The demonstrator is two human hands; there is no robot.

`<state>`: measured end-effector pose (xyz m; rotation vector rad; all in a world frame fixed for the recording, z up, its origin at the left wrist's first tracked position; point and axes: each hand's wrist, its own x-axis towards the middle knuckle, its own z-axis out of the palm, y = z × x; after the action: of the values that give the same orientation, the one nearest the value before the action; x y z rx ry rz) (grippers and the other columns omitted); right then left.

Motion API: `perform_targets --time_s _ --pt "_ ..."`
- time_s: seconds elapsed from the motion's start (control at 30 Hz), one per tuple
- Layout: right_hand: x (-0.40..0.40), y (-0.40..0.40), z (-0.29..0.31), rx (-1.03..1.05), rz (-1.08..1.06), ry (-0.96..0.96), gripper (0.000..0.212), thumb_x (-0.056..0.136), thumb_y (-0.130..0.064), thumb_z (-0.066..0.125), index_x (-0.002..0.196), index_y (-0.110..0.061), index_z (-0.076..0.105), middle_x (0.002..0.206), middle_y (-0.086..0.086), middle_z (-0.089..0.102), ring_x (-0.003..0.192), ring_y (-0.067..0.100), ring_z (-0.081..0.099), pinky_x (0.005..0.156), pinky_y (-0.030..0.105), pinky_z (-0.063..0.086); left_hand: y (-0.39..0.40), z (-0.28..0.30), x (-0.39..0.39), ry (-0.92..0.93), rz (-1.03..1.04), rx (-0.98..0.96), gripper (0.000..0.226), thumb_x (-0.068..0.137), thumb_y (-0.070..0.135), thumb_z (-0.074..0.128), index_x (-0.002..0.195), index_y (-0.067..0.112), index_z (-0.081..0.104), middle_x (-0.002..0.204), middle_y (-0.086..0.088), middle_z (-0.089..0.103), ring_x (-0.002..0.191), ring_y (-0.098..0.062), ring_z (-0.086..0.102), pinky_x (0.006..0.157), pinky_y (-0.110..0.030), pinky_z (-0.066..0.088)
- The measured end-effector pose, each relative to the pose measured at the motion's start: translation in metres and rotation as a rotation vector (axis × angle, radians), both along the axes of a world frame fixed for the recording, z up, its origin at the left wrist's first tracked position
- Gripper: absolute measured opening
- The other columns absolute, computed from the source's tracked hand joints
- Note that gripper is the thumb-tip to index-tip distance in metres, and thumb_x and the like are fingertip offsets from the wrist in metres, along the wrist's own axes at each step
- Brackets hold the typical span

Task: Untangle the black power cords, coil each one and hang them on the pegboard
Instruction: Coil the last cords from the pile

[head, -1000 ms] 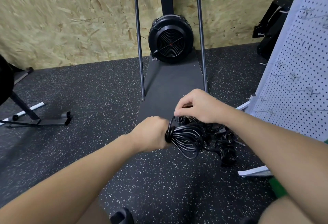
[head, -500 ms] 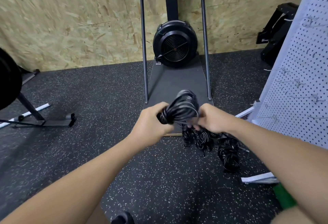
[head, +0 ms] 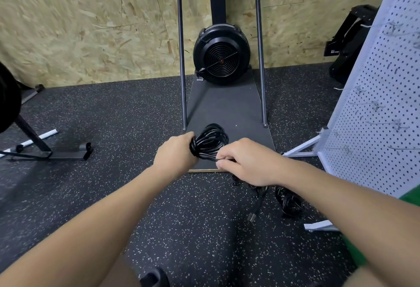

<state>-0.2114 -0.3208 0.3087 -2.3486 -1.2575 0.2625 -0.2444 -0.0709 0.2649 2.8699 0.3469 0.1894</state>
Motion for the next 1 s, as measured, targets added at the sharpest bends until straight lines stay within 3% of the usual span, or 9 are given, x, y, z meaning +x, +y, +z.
perform_targets --time_s 0.17,0.3,0.4,0.53,0.67,0.73,0.83,0.9,1.0 --pt "0.008 0.002 0.006 0.021 -0.026 -0.042 0.022 0.107 -0.041 0.054 0.097 -0.033 0.071 0.094 -0.016 0.073 0.091 0.013 0.065 0.087 0.045 0.055 -0.011 -0.015 -0.014 0.152 -0.131 0.191 0.055 0.071 0.071 0.074 0.091 0.029 0.043 0.083 0.006 0.066 0.075 -0.031 0.066 0.065 -0.037 0.051" --pt "0.02 0.0 0.003 0.02 -0.093 -0.122 0.028 0.109 -0.049 0.053 0.092 -0.034 0.07 0.092 -0.015 0.072 0.092 0.016 0.065 0.082 0.042 0.051 -0.022 -0.018 -0.024 0.2 -0.262 0.201 0.074 0.066 0.098 0.063 0.098 0.032 0.052 0.087 0.008 0.071 0.081 -0.027 0.071 0.07 -0.04 0.058" --pt "0.035 -0.008 -0.001 0.051 -0.12 -0.116 0.031 0.107 -0.057 0.056 0.093 -0.034 0.073 0.086 -0.014 0.072 0.089 0.014 0.065 0.08 0.041 0.052 -0.034 -0.01 -0.029 0.212 -0.425 0.168 0.078 0.062 0.103 0.063 0.101 0.036 0.056 0.084 0.014 0.071 0.081 -0.018 0.071 0.071 -0.038 0.057" --pt "0.049 -0.017 -0.007 0.188 -0.098 0.032 0.034 0.102 -0.052 0.07 0.081 -0.026 0.077 0.075 -0.004 0.071 0.072 0.015 0.063 0.074 0.042 0.056 -0.046 0.008 -0.04 0.094 -0.623 -0.002 0.058 0.069 0.091 0.076 0.094 0.045 0.051 0.073 0.022 0.062 0.069 -0.008 0.059 0.061 -0.026 0.042" --pt "0.063 -0.029 -0.013 0.248 -0.178 0.21 0.046 0.092 -0.063 0.078 0.074 -0.02 0.077 0.075 0.014 0.071 0.067 0.033 0.061 0.073 0.048 0.056 -0.044 0.015 -0.041 0.015 -0.702 -0.122 0.055 0.075 0.076 0.086 0.098 0.034 0.059 0.087 0.019 0.07 0.079 -0.006 0.066 0.07 -0.031 0.053" --pt "0.063 -0.03 -0.015 0.256 -0.169 0.292 0.051 0.091 -0.066 0.077 0.078 -0.017 0.077 0.077 0.021 0.069 0.064 0.025 0.053 0.069 0.046 0.051 -0.042 0.017 -0.04 -0.039 -0.701 -0.138 0.044 0.081 0.057 0.089 0.094 0.03 0.057 0.083 0.015 0.067 0.076 -0.01 0.064 0.071 -0.036 0.054" --pt "0.064 -0.032 -0.017 0.25 -0.148 0.43 0.033 0.101 -0.046 0.077 0.086 -0.016 0.08 0.082 0.019 0.073 0.071 0.019 0.057 0.073 0.038 0.048 -0.037 0.016 -0.037 -0.119 -0.64 -0.221 0.034 0.083 0.027 0.084 0.082 0.025 0.05 0.072 0.007 0.058 0.067 -0.019 0.055 0.064 -0.041 0.051" --pt "0.063 -0.033 -0.021 0.209 -0.114 0.503 0.016 0.104 -0.029 0.072 0.095 -0.021 0.083 0.095 0.02 0.078 0.078 0.021 0.061 0.077 0.041 0.049 -0.032 0.013 -0.036 -0.144 -0.564 -0.295 0.033 0.081 0.022 0.084 0.081 0.025 0.05 0.072 0.005 0.059 0.066 -0.021 0.055 0.062 -0.04 0.05" --pt "0.061 -0.036 -0.029 0.171 -0.153 0.588 0.022 0.107 -0.018 0.066 0.095 -0.027 0.081 0.088 0.011 0.075 0.076 0.02 0.056 0.069 0.036 0.047 -0.026 0.009 -0.033 -0.171 -0.419 -0.382 0.031 0.08 0.021 0.085 0.083 0.02 0.054 0.072 0.001 0.061 0.064 -0.021 0.054 0.058 -0.041 0.047"
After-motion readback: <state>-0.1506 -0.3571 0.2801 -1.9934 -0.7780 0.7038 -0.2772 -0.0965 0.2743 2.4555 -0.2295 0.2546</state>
